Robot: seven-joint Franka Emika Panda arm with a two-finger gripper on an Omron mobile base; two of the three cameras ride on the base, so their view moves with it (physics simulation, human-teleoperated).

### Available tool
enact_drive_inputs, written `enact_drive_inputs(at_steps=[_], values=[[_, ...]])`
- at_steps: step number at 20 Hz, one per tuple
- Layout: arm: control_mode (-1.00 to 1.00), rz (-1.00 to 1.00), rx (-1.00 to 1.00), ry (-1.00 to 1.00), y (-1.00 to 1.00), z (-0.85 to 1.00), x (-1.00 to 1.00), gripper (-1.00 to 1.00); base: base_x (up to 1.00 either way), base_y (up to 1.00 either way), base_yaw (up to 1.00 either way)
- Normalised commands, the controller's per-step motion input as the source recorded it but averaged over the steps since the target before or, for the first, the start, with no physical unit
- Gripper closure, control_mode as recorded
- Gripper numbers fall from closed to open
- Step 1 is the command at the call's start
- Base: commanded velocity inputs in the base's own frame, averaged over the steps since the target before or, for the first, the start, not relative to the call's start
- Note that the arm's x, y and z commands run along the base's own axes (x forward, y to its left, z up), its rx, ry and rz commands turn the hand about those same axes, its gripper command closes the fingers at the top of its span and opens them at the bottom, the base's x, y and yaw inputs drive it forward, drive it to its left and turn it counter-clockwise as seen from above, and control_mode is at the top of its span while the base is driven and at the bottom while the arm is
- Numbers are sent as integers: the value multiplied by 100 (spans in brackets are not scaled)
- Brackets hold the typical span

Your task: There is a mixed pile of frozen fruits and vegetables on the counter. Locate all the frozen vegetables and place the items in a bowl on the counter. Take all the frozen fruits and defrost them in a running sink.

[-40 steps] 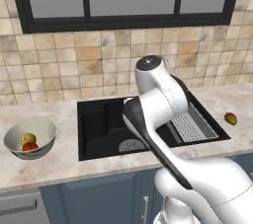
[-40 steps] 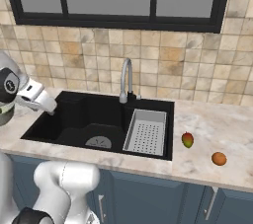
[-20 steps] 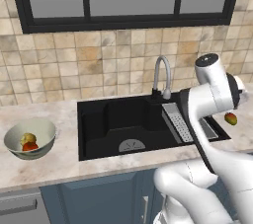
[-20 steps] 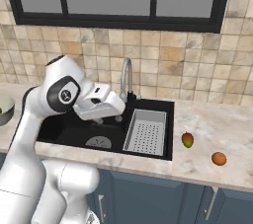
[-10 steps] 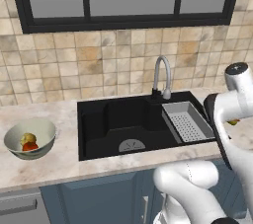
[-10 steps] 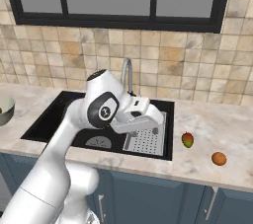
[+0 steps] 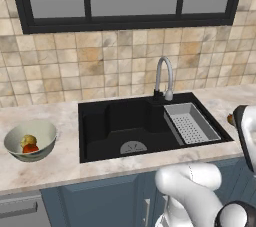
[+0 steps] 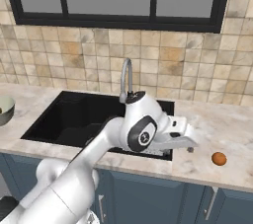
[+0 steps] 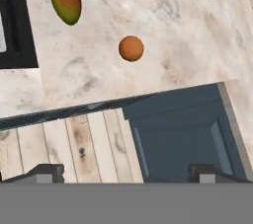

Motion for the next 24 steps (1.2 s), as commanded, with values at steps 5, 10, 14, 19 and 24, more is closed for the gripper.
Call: enact_drive_inputs(at_steps=[5, 10, 14, 19, 24], values=[[-100, 0, 10, 0, -83, 0, 8, -100, 0, 0, 0], [-100, 0, 14, 0, -60, 0, 27, -100, 0, 0, 0], [-100, 0, 10, 1, -13, -5, 50, -100, 0, 0, 0], [-100, 0, 8, 7, 0, -34, 49, -100, 0, 0, 0], [-100, 0, 3, 7, -2, -62, 33, -100, 0, 0, 0]])
